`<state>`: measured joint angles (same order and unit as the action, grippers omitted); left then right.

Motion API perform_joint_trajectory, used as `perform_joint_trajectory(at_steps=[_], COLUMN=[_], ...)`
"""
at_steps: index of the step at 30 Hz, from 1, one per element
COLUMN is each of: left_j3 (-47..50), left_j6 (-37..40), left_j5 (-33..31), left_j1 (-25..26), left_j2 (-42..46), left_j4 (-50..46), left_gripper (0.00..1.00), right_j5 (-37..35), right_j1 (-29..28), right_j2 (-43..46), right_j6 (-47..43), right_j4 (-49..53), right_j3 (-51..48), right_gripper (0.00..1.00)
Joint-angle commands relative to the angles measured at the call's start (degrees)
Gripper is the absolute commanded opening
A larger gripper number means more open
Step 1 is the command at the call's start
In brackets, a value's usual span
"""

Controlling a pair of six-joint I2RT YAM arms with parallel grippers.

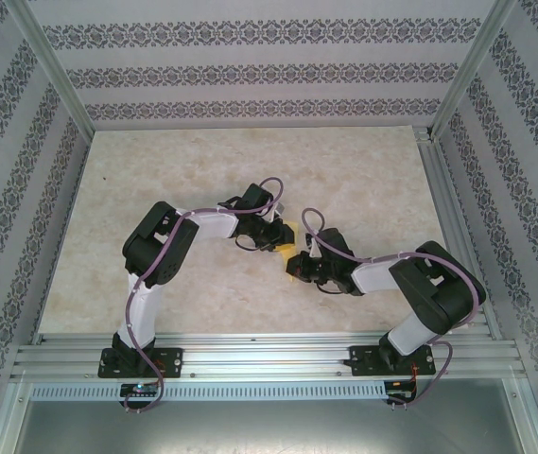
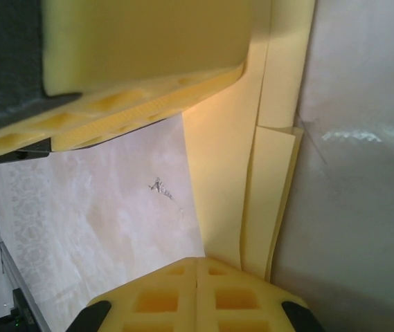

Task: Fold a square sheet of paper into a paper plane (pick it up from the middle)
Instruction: Fold the wing for the fifth time at the center of the table.

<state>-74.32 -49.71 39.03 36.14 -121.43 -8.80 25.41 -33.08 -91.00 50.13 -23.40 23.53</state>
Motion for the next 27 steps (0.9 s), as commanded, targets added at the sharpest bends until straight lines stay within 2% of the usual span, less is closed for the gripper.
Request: perform_joint_trajectory(at_steps=[1,8,14,17,22,27], left_j3=[-0.4,-0.6,-0.6,-0.6,-0.4,-0.6], left_j6=[1.3,1.1,1.2,1.1,0.9,0.5], left_j5=[-1.7,-1.8,-1.7,-1.5,-1.5,-1.3], left_j1=[0.5,0.6,0.5,0.6,0.5,0.5], left_j2=[-2.8,-3.1,-3.0,-2.9,-2.5,-2.5], left_j4=[-3.2,-3.3,-3.4,-3.3,-3.2,-2.9], left_gripper=[0.25,0.25,0.25,0.25,0.25,0.26], right_j5=[4.3,5.9,4.2,0.6,-3.9,-3.5], right_j1=[-0.1,-1.4,-3.6,-3.9,-1.0,0.5], right_j2=[-0.6,2.2,7.2,11.6,18.5,13.6], right_j6=[2.1,2.4,-2.6,-5.4,-3.4,-1.8], right_j4=[0.2,1.0,16.8,25.2,20.7,15.0], right_j3=[-4.4,-8.0,-4.8,-1.2,1.4,5.2], right_gripper=[0.04,0.04,0.04,0.05,0.05,0.05])
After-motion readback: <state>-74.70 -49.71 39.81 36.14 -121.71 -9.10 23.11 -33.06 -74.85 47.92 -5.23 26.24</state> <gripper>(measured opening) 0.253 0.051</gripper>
